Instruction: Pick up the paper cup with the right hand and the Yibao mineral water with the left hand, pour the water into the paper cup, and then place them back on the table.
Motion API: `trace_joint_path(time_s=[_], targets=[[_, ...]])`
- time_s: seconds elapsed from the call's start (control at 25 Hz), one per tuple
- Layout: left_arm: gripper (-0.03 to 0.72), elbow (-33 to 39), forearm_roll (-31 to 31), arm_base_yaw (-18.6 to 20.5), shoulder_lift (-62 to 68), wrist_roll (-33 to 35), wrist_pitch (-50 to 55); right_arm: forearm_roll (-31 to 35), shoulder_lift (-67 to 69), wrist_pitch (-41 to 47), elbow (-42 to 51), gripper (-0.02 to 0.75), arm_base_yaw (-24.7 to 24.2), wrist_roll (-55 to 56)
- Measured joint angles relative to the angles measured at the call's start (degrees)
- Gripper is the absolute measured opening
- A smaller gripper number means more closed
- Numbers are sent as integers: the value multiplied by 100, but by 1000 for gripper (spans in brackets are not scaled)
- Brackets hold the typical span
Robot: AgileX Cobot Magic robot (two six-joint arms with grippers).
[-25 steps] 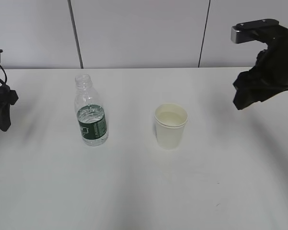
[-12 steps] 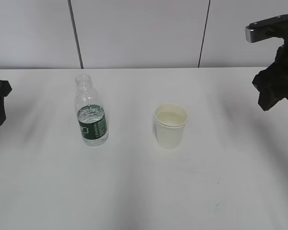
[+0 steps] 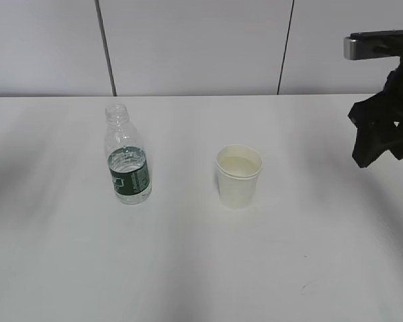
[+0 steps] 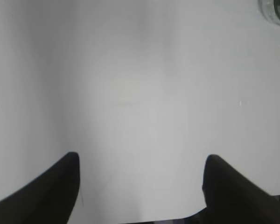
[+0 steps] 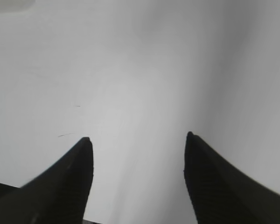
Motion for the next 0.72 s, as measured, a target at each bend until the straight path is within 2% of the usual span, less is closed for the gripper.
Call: trace_joint_path(time_s=[0.16,0.72], targets=[[501,542,-5,0,-747,0,25,338,-436,14,359,488,0,0],[493,2320,-192,0,-3523,0,134,378,-2640,38,2159,488,0,0]])
